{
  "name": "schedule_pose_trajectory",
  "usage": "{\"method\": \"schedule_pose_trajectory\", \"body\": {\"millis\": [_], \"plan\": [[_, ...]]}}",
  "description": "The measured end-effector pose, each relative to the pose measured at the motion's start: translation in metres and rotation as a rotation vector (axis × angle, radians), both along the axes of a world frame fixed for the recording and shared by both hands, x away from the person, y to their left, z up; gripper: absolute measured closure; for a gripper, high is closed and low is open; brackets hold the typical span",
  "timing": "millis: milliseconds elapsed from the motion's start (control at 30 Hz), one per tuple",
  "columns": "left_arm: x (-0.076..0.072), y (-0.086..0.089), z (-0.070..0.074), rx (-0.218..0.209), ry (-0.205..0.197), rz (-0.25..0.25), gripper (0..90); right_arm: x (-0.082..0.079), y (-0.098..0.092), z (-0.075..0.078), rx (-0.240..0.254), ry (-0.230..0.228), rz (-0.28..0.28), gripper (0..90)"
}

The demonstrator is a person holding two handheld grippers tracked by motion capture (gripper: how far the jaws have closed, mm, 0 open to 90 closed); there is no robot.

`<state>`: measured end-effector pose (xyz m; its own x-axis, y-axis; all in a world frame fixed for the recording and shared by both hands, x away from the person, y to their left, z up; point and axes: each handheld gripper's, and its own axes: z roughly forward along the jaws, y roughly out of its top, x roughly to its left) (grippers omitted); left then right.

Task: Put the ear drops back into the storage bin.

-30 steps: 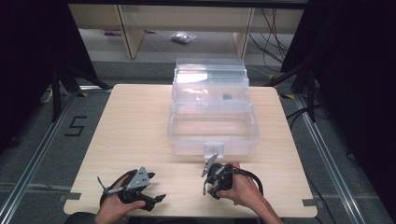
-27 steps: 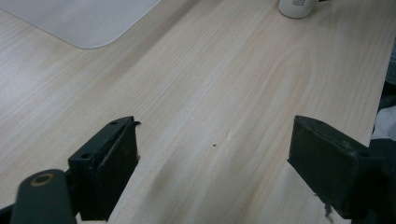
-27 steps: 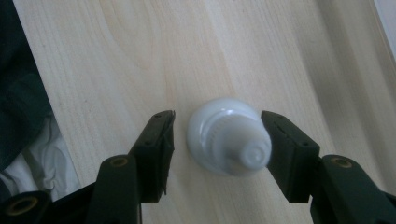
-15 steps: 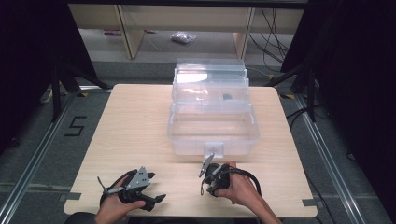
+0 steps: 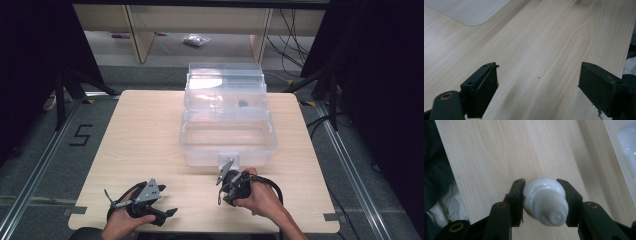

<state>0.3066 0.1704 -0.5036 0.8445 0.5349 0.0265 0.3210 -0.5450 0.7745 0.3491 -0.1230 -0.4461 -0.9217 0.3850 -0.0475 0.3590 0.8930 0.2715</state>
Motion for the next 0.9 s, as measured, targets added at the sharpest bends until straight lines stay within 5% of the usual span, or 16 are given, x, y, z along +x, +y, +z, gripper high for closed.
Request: {"method": "schedule_pose_trajectory", "body": {"millis": [133, 167, 200, 233, 267, 900], "plan": [[0.001, 0.002, 0.001, 0.028, 0.0, -0.006, 15.1, 0.004, -0.002, 0.002, 0.016, -0.003, 0.038, 60.0], [0.0, 0.001, 0.001, 0.014, 0.003, -0.004, 15.1, 0.001, -0.003, 0.004, 0.006, 0.011, -0.011, 60.0], [0.001, 0.001, 0.001, 0.017, -0.001, -0.011, 15.1, 0.004, -0.004, 0.005, 0.013, 0.007, 0.028, 60.0], [0.001, 0.001, 0.001, 0.017, -0.002, -0.01, 15.1, 0.003, -0.005, 0.006, 0.011, 0.01, -0.007, 60.0], [0.001, 0.001, 0.001, 0.018, 0.001, -0.013, 15.1, 0.007, -0.006, 0.007, 0.019, 0.007, 0.038, 60.0], [0.001, 0.001, 0.001, 0.017, -0.003, -0.007, 15.1, 0.023, -0.025, 0.045, -0.002, 0.009, -0.022, 60.0]]}}
